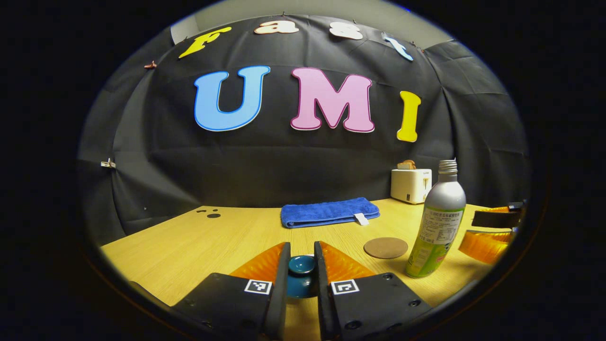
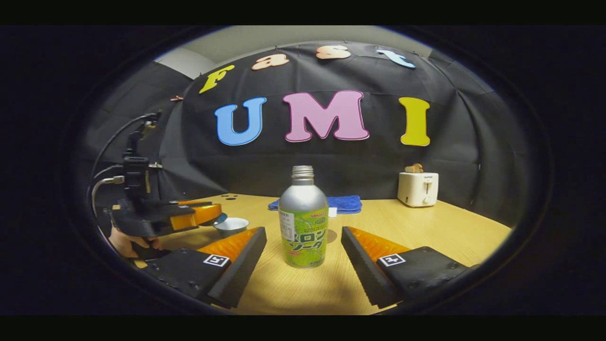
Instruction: Open the teacup lid with one hand, grasp the water bottle and pour water into the teacup with the other hand; after pouring, place the water bottle on the coaster and then close the teacup lid.
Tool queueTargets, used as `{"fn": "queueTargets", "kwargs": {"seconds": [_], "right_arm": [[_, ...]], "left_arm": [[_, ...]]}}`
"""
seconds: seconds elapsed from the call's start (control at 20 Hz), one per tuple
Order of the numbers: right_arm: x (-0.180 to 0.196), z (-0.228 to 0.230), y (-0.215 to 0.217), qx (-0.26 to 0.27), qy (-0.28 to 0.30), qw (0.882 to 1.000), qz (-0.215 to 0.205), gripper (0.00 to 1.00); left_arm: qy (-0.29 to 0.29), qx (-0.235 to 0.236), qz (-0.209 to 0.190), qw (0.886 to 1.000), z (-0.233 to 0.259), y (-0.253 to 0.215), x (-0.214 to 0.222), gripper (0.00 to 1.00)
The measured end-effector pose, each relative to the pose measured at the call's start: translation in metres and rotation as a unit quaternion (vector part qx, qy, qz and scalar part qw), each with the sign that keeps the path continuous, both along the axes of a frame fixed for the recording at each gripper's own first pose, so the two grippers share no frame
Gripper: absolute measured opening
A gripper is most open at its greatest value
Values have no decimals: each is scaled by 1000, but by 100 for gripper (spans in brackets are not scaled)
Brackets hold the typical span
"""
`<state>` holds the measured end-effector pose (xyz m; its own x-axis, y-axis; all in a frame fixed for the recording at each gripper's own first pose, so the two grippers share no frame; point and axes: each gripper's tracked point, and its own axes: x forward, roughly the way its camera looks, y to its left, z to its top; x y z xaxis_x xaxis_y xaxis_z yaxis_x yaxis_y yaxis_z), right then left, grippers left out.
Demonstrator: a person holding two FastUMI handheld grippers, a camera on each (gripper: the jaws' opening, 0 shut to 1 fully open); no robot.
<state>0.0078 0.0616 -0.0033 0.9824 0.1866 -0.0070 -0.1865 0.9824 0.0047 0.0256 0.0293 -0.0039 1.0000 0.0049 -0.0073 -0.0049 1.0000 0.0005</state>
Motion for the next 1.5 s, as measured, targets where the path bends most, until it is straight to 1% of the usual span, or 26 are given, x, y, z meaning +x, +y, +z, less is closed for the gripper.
{"fn": "queueTargets", "kwargs": {"seconds": [0.3, 0.35, 0.4, 0.65, 0.75, 0.9, 1.05, 1.1, 1.2, 1.3, 1.4, 1.45, 1.5], "right_arm": [[23, 0, 7, -1, -1, 1000, -16, 98], [29, 0, 7, -1, 0, 1000, -19, 98], [34, 0, 8, -1, -1, 1000, -22, 98], [57, -1, 11, -2, 1, 999, -44, 98], [62, 0, 7, -2, 0, 998, -61, 98], [65, 0, 7, -3, 0, 998, -67, 98], [65, -1, 12, -1, 0, 998, -57, 95], [64, -1, 11, -2, 3, 998, -56, 87], [68, -2, 11, -2, 2, 998, -58, 83], [71, -1, 13, -2, 2, 998, -58, 83], [72, -3, 22, -2, 1, 999, -36, 82], [72, -2, 21, -6, 2, 999, -35, 80], [75, 0, 17, -19, -1, 999, -43, 78]], "left_arm": [[-4, 0, 14, 1000, 0, 36, -16, 31], [-4, 0, 15, 1000, 0, 41, -16, 34], [-4, 0, 16, 1000, 1, 45, -16, 31], [-4, 0, 22, 1000, -1, 60, -16, 31], [-4, 0, 25, 1000, 0, 66, -16, 31], [-4, 0, 28, 1000, -1, 75, -14, 31], [-4, 1, 22, 1000, -1, 81, -10, 31], [-4, 1, 18, 1000, -1, 83, -8, 31], [-4, 1, 17, 1000, 0, 89, -5, 31], [-4, 1, 25, 1000, -1, 100, -3, 31], [-4, 1, 28, 1000, 0, 110, 0, 31], [-4, 2, 30, 1000, 0, 115, 0, 31], [-4, 2, 34, 999, -1, 119, -1, 31]]}}
